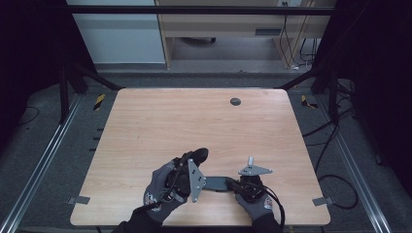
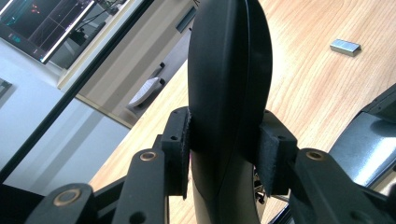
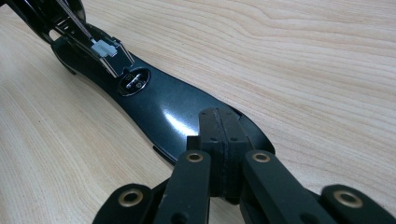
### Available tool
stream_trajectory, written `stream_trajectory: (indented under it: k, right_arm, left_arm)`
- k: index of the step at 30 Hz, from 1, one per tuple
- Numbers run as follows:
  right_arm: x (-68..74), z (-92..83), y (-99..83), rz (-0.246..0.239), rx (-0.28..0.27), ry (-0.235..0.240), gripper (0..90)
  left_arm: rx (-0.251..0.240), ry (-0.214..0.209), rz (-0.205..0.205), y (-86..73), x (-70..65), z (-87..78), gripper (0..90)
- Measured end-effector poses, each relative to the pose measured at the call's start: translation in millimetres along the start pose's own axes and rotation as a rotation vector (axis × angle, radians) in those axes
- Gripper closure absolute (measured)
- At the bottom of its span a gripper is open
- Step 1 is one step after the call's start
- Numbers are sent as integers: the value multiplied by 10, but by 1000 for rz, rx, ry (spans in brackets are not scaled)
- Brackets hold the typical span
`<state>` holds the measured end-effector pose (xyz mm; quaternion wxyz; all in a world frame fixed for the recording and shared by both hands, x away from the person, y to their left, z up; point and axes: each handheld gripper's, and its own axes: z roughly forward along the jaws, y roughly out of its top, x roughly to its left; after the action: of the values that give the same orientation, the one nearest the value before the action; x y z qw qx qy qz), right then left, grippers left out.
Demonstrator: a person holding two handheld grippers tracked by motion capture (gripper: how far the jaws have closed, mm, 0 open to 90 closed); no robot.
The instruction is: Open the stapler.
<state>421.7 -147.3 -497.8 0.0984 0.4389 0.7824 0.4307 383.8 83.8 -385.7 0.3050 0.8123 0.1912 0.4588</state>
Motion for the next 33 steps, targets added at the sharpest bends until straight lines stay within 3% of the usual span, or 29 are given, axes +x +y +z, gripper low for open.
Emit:
stream_trajectory:
  k: [33]
  right_arm:
    - [7, 4, 3, -3, 4, 2, 900]
  left_arm:
    - [-30, -35, -152, -154, 306, -140, 598]
